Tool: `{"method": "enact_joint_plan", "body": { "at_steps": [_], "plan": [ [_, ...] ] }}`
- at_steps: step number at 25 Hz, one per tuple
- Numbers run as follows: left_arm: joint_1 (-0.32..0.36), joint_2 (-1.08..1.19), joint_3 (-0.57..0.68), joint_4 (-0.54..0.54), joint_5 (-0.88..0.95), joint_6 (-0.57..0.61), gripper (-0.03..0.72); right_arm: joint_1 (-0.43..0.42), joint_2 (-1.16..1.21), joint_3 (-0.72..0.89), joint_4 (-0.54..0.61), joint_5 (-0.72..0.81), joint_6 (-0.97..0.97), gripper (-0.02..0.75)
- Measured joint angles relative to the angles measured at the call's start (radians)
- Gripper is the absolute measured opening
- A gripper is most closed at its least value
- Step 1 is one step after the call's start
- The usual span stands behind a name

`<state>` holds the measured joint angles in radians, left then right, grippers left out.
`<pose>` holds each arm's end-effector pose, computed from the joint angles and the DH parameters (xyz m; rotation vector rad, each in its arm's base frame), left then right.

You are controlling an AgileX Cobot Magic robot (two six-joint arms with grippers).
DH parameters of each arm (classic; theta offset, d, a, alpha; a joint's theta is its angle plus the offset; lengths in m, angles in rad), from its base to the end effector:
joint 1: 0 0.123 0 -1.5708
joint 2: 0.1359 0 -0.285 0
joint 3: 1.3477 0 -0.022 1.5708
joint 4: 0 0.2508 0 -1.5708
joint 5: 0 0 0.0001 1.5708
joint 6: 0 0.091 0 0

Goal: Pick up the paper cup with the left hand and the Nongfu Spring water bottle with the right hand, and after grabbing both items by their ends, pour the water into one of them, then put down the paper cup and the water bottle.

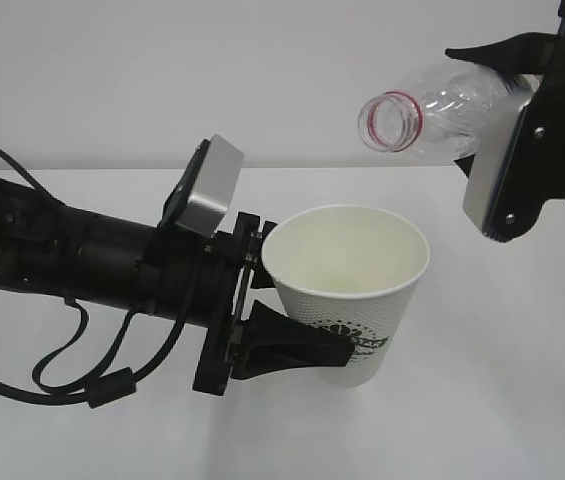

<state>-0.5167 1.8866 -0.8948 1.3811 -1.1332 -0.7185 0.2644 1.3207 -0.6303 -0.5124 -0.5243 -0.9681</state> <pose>0.2494 -0.2347 0.1751 1.4329 1.3601 -1.1846 0.2586 0.0931 0.2699 -1.4213 1.0141 -0.6465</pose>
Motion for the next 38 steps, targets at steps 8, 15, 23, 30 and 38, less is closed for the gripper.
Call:
{"method": "enact_joint_plan", "body": {
  "at_steps": [8,15,23,30,38],
  "plan": [
    [0.000,0.000,0.000,0.002,0.000,-0.016,0.510,0.000,0.000,0.000,0.000,-0.020,-0.040,0.503],
    [0.000,0.000,0.000,0.002,0.000,-0.024,0.510,0.000,0.000,0.000,0.000,-0.044,-0.085,0.503],
    [0.000,0.000,0.000,0.020,0.000,-0.034,0.505,0.000,0.000,0.000,0.000,-0.050,-0.118,0.503],
    [0.000,0.000,0.000,0.020,0.000,-0.037,0.501,0.000,0.000,0.000,0.000,-0.075,-0.131,0.503],
    [0.000,0.000,0.000,0.020,-0.017,-0.038,0.501,0.000,0.000,0.000,0.000,-0.088,-0.146,0.503]
  ]
}}
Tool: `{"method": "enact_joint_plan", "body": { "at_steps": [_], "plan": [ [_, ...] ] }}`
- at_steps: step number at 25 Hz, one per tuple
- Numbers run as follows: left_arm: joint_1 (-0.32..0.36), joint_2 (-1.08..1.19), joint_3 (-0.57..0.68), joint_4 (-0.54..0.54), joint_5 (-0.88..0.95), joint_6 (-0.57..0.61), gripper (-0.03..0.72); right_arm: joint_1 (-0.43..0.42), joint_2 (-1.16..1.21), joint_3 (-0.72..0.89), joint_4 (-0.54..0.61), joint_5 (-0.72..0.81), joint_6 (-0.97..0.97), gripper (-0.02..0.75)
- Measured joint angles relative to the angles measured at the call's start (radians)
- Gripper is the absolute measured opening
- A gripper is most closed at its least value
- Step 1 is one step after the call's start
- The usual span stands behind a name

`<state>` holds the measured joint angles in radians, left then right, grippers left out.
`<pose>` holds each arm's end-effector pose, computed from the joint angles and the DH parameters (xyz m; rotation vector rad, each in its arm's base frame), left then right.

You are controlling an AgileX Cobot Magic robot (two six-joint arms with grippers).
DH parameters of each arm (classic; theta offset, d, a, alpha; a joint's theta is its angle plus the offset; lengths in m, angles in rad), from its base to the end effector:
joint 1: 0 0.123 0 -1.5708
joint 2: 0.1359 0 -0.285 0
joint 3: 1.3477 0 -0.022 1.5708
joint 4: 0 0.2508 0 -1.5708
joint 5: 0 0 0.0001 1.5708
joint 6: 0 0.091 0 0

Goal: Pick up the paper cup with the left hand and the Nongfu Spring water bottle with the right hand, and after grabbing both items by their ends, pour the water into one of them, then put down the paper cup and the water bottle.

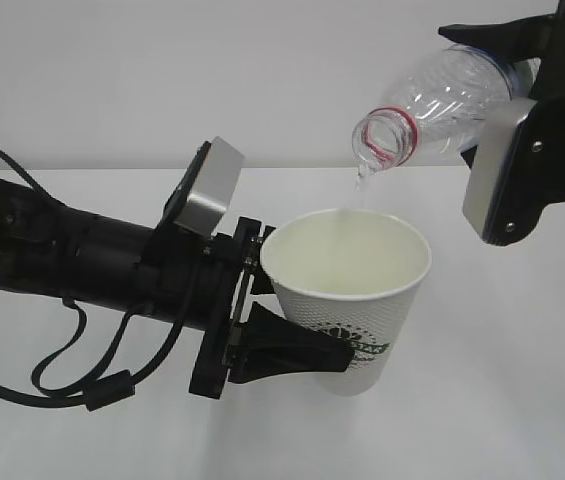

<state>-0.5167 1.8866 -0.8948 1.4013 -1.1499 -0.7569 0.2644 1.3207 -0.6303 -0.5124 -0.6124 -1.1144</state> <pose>0.2471 -0.2345 0.1752 1.4344 1.3757 -1.2247 0.2575 0.0963 0.2772 -1.4457 0.8475 -0.7491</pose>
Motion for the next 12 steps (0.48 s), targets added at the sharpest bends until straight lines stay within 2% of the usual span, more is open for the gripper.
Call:
{"method": "enact_joint_plan", "body": {
  "at_steps": [12],
  "plan": [
    [0.000,0.000,0.000,0.000,-0.004,0.000,0.501,0.000,0.000,0.000,0.000,-0.002,-0.004,0.503]
  ]
}}
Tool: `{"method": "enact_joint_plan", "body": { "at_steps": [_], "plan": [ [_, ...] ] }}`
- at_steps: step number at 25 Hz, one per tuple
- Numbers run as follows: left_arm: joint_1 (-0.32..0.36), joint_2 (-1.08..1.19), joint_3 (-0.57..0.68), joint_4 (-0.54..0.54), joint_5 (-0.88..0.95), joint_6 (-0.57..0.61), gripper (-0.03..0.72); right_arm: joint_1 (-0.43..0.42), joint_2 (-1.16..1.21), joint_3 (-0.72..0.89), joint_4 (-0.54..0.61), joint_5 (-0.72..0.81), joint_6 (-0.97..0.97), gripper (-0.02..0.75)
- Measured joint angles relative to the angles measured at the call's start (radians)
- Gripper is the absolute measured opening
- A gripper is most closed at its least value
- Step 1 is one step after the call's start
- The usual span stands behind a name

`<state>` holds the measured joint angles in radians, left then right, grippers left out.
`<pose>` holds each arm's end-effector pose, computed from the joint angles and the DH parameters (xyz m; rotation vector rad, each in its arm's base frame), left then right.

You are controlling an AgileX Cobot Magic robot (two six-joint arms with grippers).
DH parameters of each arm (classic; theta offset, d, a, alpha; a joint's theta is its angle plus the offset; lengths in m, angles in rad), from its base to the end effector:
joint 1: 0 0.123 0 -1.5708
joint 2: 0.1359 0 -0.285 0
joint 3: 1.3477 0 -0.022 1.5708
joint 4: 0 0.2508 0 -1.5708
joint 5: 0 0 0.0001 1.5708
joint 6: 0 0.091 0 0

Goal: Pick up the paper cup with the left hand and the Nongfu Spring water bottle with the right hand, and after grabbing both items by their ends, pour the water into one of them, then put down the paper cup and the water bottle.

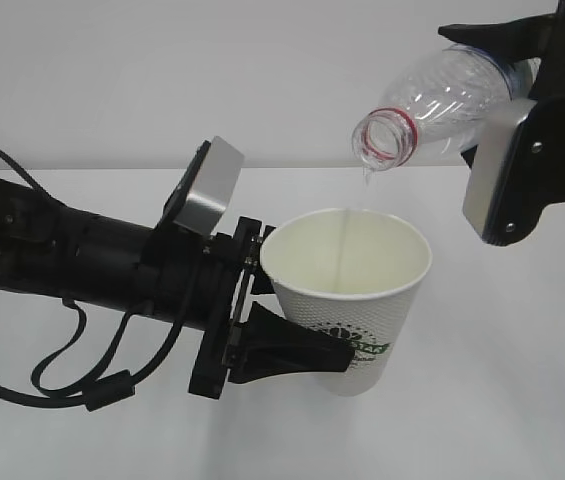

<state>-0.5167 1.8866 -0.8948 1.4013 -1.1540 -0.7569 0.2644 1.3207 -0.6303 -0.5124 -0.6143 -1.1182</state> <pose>0.2469 -0.2346 0.1755 1.4340 1.3725 -1.2288 0.2575 0.0963 0.2774 -1.4464 0.8435 -0.7518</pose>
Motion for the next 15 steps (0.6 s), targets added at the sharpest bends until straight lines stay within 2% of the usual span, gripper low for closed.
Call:
{"method": "enact_joint_plan", "body": {
  "at_steps": [15],
  "plan": [
    [0.000,0.000,0.000,0.005,0.000,0.000,0.501,0.000,0.000,0.000,0.000,0.000,-0.015,0.503]
  ]
}}
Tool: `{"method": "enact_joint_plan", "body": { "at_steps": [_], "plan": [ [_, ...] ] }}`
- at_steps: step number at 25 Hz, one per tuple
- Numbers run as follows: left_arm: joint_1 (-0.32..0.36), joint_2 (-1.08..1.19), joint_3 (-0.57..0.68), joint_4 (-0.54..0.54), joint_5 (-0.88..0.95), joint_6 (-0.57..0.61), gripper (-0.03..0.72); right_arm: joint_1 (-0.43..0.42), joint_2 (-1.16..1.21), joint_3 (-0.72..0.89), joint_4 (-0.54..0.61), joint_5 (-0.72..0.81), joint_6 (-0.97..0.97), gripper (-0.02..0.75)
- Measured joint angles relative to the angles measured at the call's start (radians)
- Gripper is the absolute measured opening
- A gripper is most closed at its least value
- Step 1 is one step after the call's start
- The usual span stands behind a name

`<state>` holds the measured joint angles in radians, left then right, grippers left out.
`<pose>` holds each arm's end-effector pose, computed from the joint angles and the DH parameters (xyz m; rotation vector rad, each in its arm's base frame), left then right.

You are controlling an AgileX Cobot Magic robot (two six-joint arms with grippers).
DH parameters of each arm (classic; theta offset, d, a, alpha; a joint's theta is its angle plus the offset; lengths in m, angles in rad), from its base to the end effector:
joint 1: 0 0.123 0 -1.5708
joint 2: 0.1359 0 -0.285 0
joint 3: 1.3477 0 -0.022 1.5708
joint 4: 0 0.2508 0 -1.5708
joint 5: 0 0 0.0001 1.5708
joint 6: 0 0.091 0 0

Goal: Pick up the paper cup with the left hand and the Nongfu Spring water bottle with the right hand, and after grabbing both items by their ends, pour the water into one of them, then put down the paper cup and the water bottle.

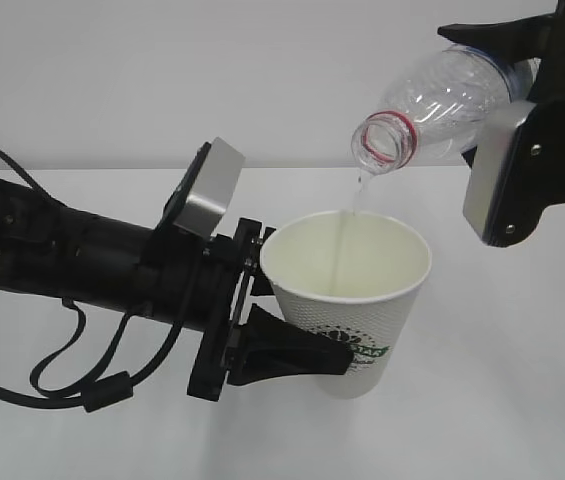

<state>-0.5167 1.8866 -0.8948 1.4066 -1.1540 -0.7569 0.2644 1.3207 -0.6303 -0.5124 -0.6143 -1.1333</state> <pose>0.2466 -0.2345 0.1752 1.4402 1.3713 -1.2285 0.2575 0.0963 0.2774 -1.4542 0.8334 -0.7632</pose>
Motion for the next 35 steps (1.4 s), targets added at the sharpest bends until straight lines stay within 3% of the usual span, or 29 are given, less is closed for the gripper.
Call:
{"method": "enact_joint_plan", "body": {
  "at_steps": [35],
  "plan": [
    [0.000,0.000,0.000,0.021,0.000,0.000,0.499,0.000,0.000,0.000,0.000,0.000,-0.004,0.503]
  ]
}}
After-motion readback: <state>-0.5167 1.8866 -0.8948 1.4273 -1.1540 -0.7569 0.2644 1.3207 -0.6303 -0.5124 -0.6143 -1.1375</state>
